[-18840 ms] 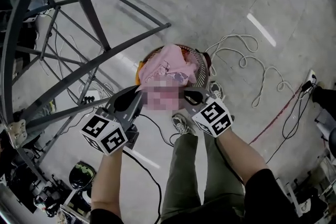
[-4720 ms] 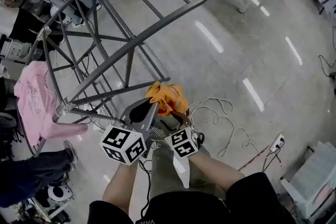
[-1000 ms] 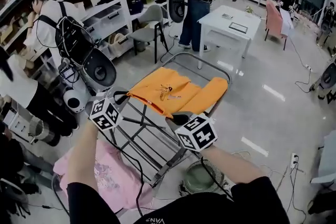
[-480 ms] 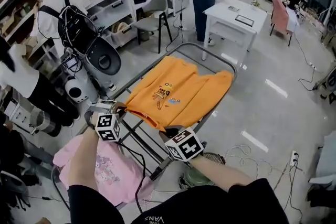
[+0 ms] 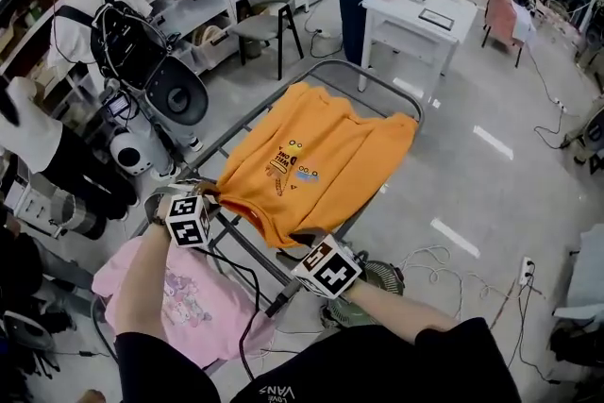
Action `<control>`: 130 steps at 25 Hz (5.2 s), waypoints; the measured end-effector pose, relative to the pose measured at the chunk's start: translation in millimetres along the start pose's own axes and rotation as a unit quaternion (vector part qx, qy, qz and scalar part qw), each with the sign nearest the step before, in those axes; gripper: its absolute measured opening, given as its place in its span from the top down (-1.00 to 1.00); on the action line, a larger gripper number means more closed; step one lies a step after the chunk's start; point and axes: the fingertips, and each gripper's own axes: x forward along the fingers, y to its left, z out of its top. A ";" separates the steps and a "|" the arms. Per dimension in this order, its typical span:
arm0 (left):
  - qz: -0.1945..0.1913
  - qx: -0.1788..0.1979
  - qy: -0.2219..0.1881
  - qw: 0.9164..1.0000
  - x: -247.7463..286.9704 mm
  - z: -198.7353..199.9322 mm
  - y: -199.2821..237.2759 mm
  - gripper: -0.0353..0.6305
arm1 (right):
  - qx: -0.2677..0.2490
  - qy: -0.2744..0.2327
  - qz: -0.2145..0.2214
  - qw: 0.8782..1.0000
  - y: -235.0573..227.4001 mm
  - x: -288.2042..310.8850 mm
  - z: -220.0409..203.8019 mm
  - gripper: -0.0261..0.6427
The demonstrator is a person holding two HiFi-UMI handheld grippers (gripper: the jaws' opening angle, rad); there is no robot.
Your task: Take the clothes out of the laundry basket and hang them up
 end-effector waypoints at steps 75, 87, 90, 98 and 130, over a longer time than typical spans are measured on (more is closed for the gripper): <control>0.260 -0.429 0.033 0.865 -60.9 -16.3 128.1 0.18 | 0.194 -0.010 -0.095 0.976 -107.1 -121.4 -168.0 0.39; 0.384 -0.274 0.064 0.879 -191.6 136.8 150.3 0.18 | 0.117 -0.053 -0.015 0.992 -132.1 -198.6 -166.5 0.38; 0.402 -0.255 0.048 0.878 -211.8 183.0 146.5 0.18 | 0.102 -0.064 -0.002 0.993 -134.3 -216.6 -170.9 0.38; 0.421 -0.292 0.017 0.859 -232.2 248.3 87.8 0.18 | 0.065 -0.071 0.043 0.994 -136.7 -247.5 -183.7 0.38; 0.437 -0.633 -0.141 0.623 -232.0 283.4 -281.3 0.51 | -0.043 -0.132 0.094 0.986 -3.8 -245.7 -139.5 0.62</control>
